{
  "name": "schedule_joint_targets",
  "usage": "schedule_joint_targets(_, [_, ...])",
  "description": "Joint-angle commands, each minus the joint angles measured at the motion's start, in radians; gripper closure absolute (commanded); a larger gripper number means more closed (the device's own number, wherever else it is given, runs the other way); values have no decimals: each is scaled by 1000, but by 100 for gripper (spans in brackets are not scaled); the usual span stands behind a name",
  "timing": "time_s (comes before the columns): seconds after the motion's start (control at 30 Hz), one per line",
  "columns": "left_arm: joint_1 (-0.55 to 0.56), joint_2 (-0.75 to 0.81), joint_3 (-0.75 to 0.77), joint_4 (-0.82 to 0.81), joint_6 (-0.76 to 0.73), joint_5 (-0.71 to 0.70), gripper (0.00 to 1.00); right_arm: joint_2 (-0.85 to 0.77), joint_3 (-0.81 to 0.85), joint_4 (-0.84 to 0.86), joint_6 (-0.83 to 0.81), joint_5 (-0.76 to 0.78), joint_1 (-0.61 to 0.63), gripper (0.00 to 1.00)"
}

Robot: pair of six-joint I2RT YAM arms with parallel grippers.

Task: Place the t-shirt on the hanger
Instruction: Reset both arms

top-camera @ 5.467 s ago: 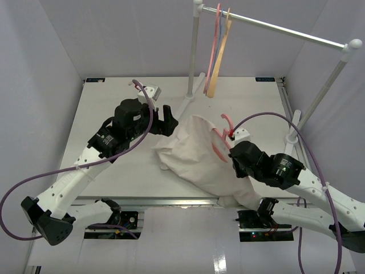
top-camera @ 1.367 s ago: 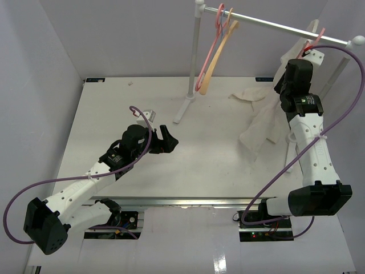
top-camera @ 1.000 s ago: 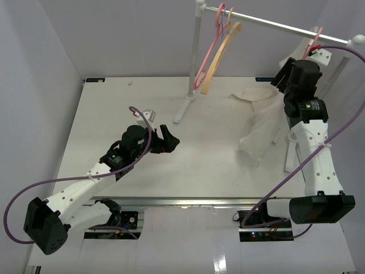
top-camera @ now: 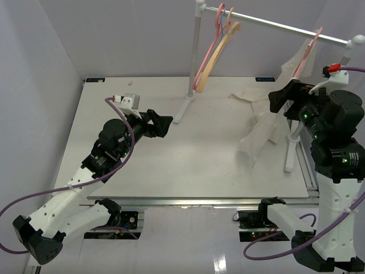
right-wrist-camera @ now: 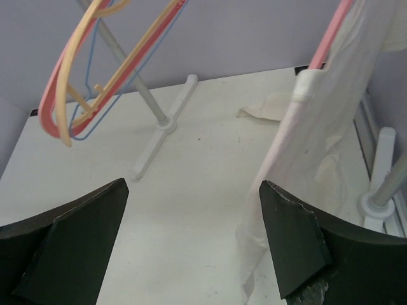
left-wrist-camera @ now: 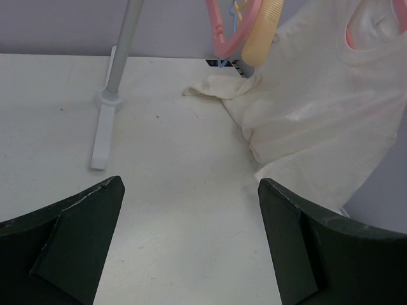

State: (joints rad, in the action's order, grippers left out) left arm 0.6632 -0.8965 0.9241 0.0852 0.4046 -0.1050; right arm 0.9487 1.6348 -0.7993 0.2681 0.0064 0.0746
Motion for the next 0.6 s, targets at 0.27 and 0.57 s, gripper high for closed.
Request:
schedule_joint_targets(0.27, [1,91,-197,-76,20,61,2,171,-61,138,-26,179,370,10])
schedule_joint_targets(0.57, [4,209,-391,-167,73,28,2,89,-386,325,18,479,772,10])
